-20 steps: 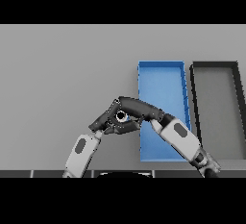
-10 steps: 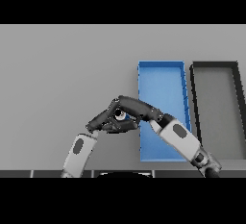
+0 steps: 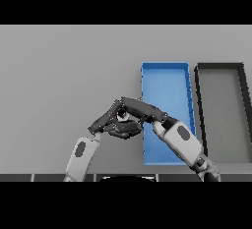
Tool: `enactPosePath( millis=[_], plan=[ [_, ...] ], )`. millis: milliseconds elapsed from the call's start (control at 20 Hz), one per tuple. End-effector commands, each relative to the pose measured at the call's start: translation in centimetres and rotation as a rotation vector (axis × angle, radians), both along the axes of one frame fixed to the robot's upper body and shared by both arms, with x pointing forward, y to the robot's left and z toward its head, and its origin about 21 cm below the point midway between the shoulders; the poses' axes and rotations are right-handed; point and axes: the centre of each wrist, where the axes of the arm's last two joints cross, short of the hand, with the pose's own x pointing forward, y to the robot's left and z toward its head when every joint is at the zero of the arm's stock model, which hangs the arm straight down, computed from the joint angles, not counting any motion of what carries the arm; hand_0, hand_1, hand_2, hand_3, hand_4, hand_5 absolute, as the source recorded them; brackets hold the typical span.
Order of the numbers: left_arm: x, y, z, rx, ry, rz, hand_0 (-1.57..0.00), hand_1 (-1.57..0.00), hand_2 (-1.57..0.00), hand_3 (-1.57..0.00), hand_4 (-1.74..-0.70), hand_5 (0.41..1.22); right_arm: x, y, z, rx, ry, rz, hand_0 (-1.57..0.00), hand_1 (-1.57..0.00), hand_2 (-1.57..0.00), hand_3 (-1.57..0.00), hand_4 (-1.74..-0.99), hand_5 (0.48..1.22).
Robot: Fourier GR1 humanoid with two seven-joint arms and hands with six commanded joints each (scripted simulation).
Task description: Pick up the blue pipe and place it into the blue bin.
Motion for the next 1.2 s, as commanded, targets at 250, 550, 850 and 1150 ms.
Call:
enactPosePath(
  millis=[250, 550, 850, 1150],
  plan=[
    [-0.1, 0.0, -0.6, 0.018, 0.008, -0.009, -0.01, -0.01, -0.01, -0.01, -0.91, 0.450, 0.8, -0.7, 6.1, 0.101, 0.068, 0.018, -1.57, -1.57, -1.57, -1.57, -1.741, 1.221],
    [0.0, 0.0, -0.3, 0.041, 0.027, -0.001, 0.00, 0.00, 0.00, 0.00, -0.90, 0.432, 3.9, -2.6, 13.5, 0.237, -0.043, -0.132, -1.57, -1.57, -1.57, -1.57, -1.741, 1.221],
    [-0.1, 0.1, -0.2, 0.044, 0.019, -0.002, 0.00, 0.00, 0.00, 0.00, -0.89, 0.412, 8.4, -8.3, 15.0, 0.211, -0.025, -0.421, -1.57, -1.57, -1.57, -1.57, -1.741, 1.221],
    [-0.2, 0.6, 0.2, 0.055, -0.002, 0.010, 0.00, 0.00, 0.00, 0.00, -0.87, 0.419, 9.9, -13.7, 9.4, 0.146, 0.112, -0.623, -1.57, -1.57, -1.57, -1.57, -1.741, 1.221]
  ],
)
